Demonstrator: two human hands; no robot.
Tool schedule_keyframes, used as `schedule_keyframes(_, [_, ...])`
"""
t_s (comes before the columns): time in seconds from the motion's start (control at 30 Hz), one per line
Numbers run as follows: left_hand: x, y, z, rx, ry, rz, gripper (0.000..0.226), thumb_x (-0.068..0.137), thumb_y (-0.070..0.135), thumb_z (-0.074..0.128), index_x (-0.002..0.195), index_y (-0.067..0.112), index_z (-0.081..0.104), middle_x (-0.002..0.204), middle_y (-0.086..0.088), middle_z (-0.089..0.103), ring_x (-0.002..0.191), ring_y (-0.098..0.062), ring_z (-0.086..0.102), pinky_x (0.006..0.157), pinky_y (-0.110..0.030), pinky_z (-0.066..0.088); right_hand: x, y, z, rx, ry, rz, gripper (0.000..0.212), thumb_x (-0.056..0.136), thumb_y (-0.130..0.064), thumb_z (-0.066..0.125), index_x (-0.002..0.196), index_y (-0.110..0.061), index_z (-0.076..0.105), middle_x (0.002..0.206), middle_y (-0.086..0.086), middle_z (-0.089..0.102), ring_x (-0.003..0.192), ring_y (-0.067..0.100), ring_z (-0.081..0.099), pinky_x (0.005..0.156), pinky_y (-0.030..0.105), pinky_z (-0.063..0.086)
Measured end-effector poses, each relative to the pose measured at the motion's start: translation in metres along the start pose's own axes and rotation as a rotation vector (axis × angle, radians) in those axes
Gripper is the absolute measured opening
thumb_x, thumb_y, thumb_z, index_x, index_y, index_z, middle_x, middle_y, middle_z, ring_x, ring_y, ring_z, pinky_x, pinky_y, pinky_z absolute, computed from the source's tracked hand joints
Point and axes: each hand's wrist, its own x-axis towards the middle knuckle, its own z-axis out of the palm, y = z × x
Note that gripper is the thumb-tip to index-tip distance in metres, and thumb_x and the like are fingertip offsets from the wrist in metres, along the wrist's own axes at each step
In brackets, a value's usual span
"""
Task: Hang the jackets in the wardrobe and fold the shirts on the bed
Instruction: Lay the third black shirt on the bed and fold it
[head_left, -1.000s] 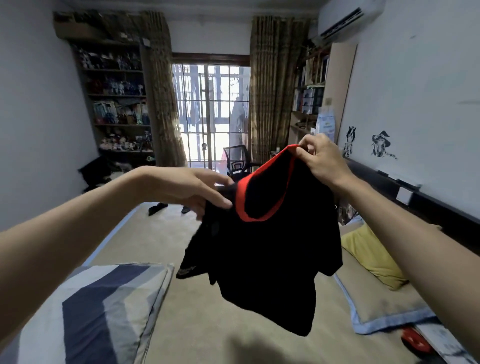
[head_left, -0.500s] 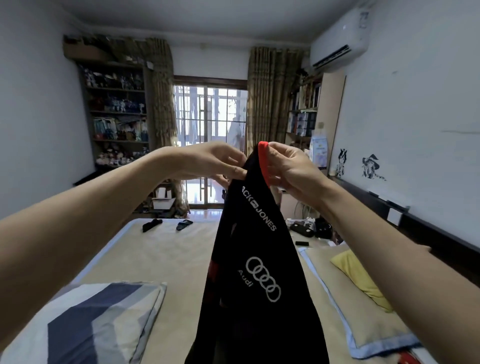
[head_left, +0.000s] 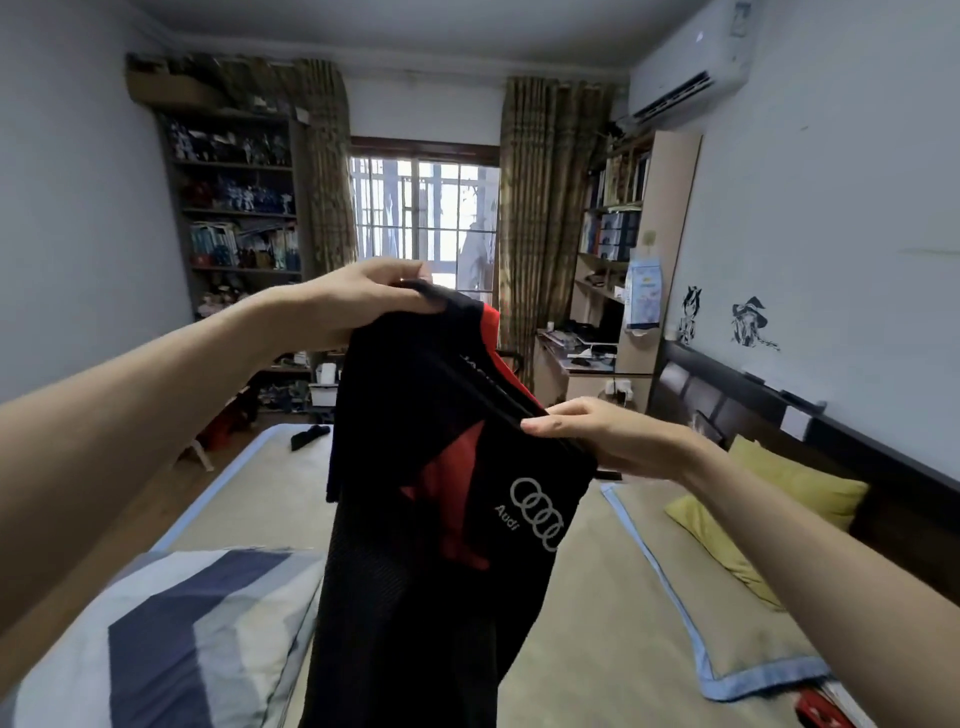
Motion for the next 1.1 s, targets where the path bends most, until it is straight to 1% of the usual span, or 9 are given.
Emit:
schedule_keyframes(0.1, [-0.014, 0.000, -0.019, 0.085, -0.095, -0.086, 0.017, 0.085, 0.019, 0.078, 0.090, 0.017, 0.062, 0.092, -0.016, 0.066, 0.079, -0.029, 0.063, 0.061, -0.030, 0.056, -0.011, -0.009, -0.020, -0.189, 0.104, 0.023, 0.028, 0.097, -0.034, 0.065, 0.101, -0.008, 0.077, 0.083, 0.000, 0.076, 0.075, 0.012, 0.073, 0.061, 0.015, 0.051])
schedule_keyframes(0.2, [-0.028, -0.003, -0.035, 0.240, -0.311, -0.258, 0.032, 0.092, 0.016, 0.069, 0.124, 0.016, 0.066, 0.124, -0.021, 0.068, 0.111, -0.043, 0.066, 0.097, -0.054, 0.052, -0.014, -0.015, -0.037, -0.432, 0.261, 0.038, 0.052, 0.082, -0.055, 0.073, 0.093, -0.005, 0.079, 0.070, 0.001, 0.070, 0.063, 0.015, 0.066, 0.050, 0.015, 0.042])
schedule_keyframes(0.4, [-0.036, -0.005, -0.023, 0.233, -0.422, -0.367, 0.036, 0.094, 0.005, 0.060, 0.127, 0.017, 0.067, 0.123, -0.019, 0.070, 0.113, -0.043, 0.066, 0.103, -0.060, 0.047, 0.000, -0.037, -0.038, -0.516, 0.426, -0.245, 0.086, 0.067, -0.078, 0.074, 0.081, 0.007, 0.069, 0.066, 0.016, 0.054, 0.060, 0.023, 0.050, 0.056, 0.028, 0.035])
schedule_keyframes(0.57, [-0.037, -0.007, -0.018, 0.155, -0.510, -0.453, 0.059, 0.077, 0.003, 0.067, 0.134, 0.015, 0.060, 0.130, -0.023, 0.065, 0.116, -0.044, 0.063, 0.086, -0.042, 0.060, 0.006, -0.062, -0.027, -0.313, 0.368, -0.332, 0.040, 0.088, -0.045, 0.071, 0.083, -0.006, 0.070, 0.070, 0.003, 0.064, 0.060, 0.012, 0.060, 0.055, 0.016, 0.045])
schedule_keyframes(0.67, [-0.035, -0.017, -0.023, 0.101, -0.485, -0.430, 0.063, 0.068, 0.009, 0.080, 0.129, 0.013, 0.065, 0.128, -0.034, 0.059, 0.095, -0.044, 0.060, 0.085, -0.043, 0.052, 0.007, -0.068, -0.031, -0.299, 0.348, -0.349, 0.036, 0.084, -0.045, 0.073, 0.087, -0.009, 0.071, 0.078, 0.005, 0.071, 0.069, 0.016, 0.067, 0.062, 0.021, 0.053])
schedule_keyframes(0.77, [-0.036, -0.018, -0.026, -0.015, -0.274, -0.396, 0.040, 0.067, 0.009, 0.080, 0.105, 0.005, 0.070, 0.094, -0.021, 0.059, 0.059, -0.023, 0.048, 0.062, -0.032, 0.056, 0.007, -0.064, -0.042, -0.510, 0.327, -0.236, 0.059, 0.075, -0.066, 0.071, 0.078, -0.006, 0.071, 0.070, 0.003, 0.065, 0.065, 0.013, 0.061, 0.062, 0.023, 0.044])
schedule_keyframes(0.87, [-0.038, -0.016, -0.030, 0.050, -0.204, -0.270, 0.008, 0.090, 0.010, 0.067, 0.091, 0.002, 0.070, 0.089, -0.014, 0.069, 0.079, -0.030, 0.062, 0.079, -0.041, 0.058, 0.004, -0.045, -0.051, -0.752, 0.295, 0.008, 0.070, 0.071, -0.086, 0.055, 0.060, -0.018, 0.068, 0.061, -0.007, 0.063, 0.054, 0.009, 0.057, 0.060, 0.027, 0.041])
schedule_keyframes(0.97, [-0.036, -0.016, -0.032, 0.200, -0.122, -0.209, 0.022, 0.095, 0.014, 0.066, 0.075, 0.018, 0.076, 0.097, -0.011, 0.076, 0.099, -0.025, 0.071, 0.090, -0.038, 0.055, 0.007, -0.022, -0.055, -0.914, 0.392, 0.027, 0.079, 0.075, -0.095, 0.035, 0.067, -0.026, 0.073, 0.093, -0.006, 0.063, 0.086, 0.017, 0.062, 0.077, 0.038, 0.052])
schedule_keyframes(1.1, [-0.026, -0.021, -0.023, 0.515, 0.070, -0.151, 0.026, 0.092, 0.015, 0.070, 0.068, 0.010, 0.062, 0.062, 0.005, 0.065, 0.066, -0.011, 0.063, 0.060, -0.017, 0.050, 0.009, -0.010, -0.057, -1.080, 0.584, -0.099, 0.093, 0.077, -0.095, 0.022, 0.083, -0.019, 0.074, 0.111, -0.003, 0.046, 0.103, 0.016, 0.051, 0.088, 0.039, 0.050])
